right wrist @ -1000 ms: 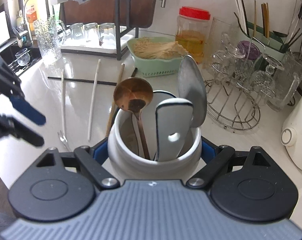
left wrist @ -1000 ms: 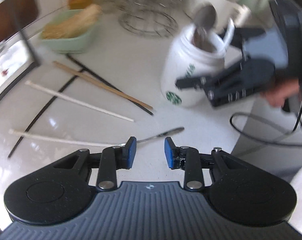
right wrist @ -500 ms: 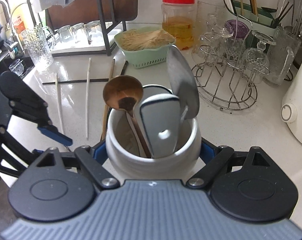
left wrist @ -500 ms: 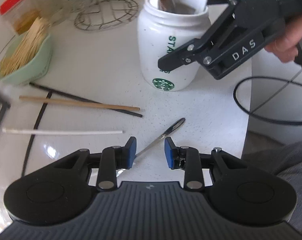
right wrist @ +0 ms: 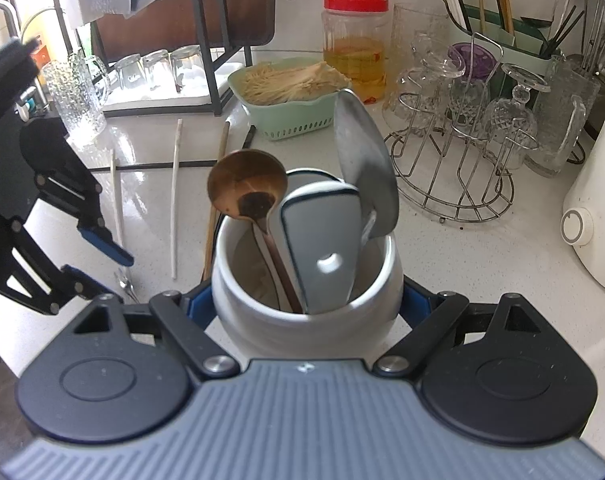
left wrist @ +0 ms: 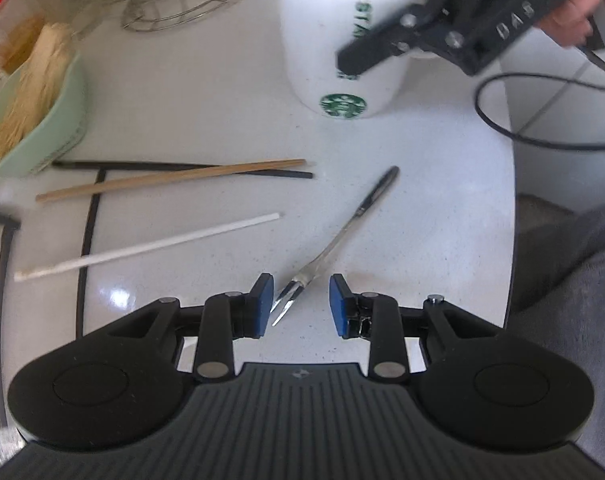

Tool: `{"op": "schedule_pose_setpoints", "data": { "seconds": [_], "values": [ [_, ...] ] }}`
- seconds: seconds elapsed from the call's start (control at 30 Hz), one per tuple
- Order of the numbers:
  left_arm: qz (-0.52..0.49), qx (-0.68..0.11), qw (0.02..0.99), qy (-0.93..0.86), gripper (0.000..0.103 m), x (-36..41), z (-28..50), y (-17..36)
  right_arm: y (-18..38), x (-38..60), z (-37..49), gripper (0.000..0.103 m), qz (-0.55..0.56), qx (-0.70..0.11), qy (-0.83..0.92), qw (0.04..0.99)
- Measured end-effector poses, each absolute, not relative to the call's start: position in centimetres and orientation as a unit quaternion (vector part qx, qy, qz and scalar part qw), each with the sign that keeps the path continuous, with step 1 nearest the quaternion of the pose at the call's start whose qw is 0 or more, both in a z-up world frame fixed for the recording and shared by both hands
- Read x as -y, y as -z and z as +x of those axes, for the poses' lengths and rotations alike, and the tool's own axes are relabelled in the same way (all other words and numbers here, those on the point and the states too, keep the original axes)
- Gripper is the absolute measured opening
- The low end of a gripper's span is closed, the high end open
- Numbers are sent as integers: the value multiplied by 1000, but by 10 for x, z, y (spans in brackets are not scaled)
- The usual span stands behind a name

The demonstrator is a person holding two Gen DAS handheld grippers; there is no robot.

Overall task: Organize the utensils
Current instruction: 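Move the left gripper to the thin steel fork and close on it, then lift the steel fork with the left gripper toward the mug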

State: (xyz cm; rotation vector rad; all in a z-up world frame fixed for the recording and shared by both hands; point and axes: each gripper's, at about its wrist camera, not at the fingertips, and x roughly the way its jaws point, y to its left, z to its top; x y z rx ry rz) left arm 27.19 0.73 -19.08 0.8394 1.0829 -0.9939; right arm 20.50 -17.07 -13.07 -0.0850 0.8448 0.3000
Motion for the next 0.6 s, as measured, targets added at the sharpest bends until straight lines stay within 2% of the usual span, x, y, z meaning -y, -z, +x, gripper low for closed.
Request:
{"op": "schedule_pose_setpoints", "data": {
  "seconds": [0.2, 0.23, 0.27, 0.33, 0.37, 0.6],
  "values": [
    [377, -477, 654, 450, 32, -5, 277, 193, 131, 170, 205, 91, -40, -408, -144, 901],
    [376, -476, 653, 453, 29, -5, 277, 193, 131, 170, 205, 91, -40, -407, -144, 901],
    [377, -474, 652, 456, 21, -6, 278, 193, 131, 170, 205, 91, -39, -407, -143, 901],
    [379, -471, 654, 454, 14, -6, 274, 191, 131, 170, 204, 91, -38, -407, -142, 902],
    [380, -470, 655, 453, 7, -6, 274, 190, 131, 170, 204, 91, -37, -408, -142, 901],
    [372, -476, 663, 442, 2, -3, 271, 170, 131, 170, 203, 91, -36, -407, -138, 902]
  ]
}}
